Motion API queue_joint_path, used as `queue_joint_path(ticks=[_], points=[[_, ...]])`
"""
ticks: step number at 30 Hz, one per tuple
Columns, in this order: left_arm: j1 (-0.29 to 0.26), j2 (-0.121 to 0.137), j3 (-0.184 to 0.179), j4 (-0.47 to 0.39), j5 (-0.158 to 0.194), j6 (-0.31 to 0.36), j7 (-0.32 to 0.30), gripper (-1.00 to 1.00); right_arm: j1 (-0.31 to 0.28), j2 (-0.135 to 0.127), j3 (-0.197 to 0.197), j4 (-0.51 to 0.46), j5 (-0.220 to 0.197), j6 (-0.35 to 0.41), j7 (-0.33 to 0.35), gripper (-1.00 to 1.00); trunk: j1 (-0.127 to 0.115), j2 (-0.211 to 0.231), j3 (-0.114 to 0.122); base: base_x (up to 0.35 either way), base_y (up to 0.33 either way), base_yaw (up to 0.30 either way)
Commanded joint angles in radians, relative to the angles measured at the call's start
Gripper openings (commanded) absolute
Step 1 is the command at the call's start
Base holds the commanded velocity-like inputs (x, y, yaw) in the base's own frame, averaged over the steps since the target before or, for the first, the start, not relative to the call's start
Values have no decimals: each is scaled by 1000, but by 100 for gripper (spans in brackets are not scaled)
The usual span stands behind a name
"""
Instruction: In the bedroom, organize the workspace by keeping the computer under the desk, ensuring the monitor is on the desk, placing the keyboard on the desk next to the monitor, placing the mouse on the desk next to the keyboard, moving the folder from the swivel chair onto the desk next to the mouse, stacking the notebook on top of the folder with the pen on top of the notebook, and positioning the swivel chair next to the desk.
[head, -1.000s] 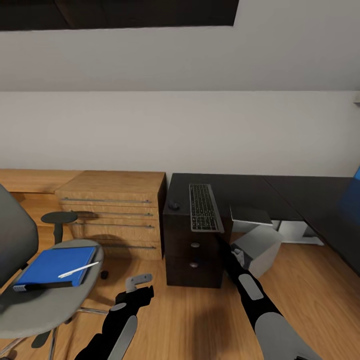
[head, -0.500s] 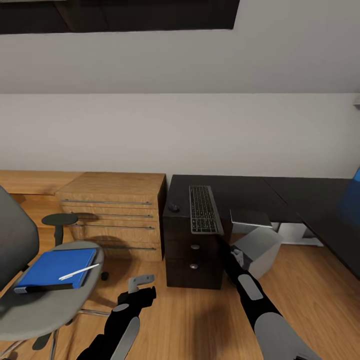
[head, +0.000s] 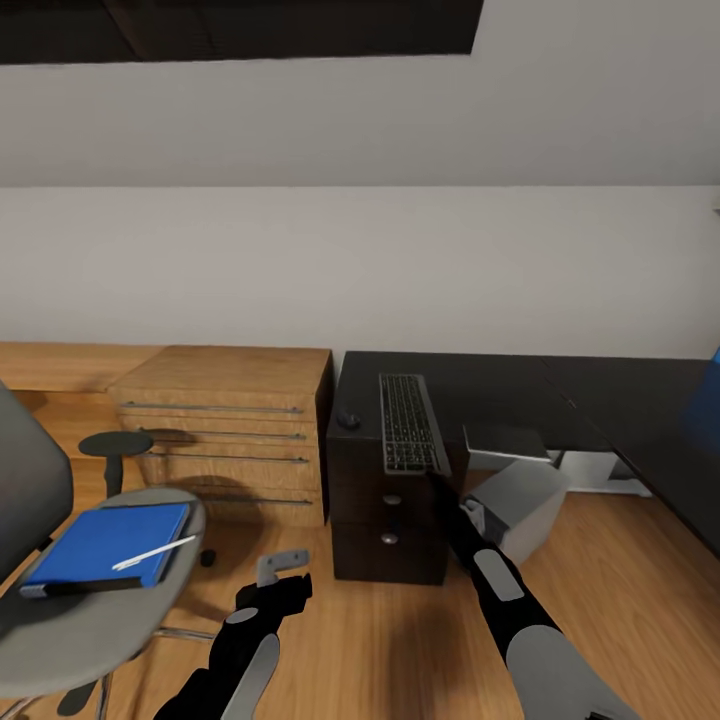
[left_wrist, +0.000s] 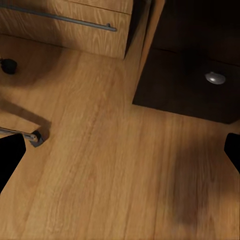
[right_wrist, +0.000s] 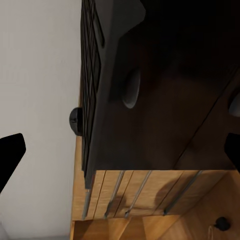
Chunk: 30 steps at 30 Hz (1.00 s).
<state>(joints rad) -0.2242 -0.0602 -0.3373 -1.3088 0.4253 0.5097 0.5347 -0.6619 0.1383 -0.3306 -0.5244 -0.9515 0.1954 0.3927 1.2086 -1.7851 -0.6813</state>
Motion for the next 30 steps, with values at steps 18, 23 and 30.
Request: queue_joint_path(ticks=[18, 23, 30], points=[[-1, 2, -2, -1, 11, 3, 10, 100, -1, 0, -7, 0, -7, 10, 2, 100, 0, 0, -1, 123, 22, 0], [-1, 2, -2, -1, 10, 3, 10, 100, -1, 0, -7, 0, -8, 11, 2, 100, 0, 0, -1, 72, 22, 0], [-1, 3, -1, -1, 12, 4, 10, 100, -1, -1, -7, 0, -7, 12, -1, 100, 0, 0, -1, 51, 11, 0]])
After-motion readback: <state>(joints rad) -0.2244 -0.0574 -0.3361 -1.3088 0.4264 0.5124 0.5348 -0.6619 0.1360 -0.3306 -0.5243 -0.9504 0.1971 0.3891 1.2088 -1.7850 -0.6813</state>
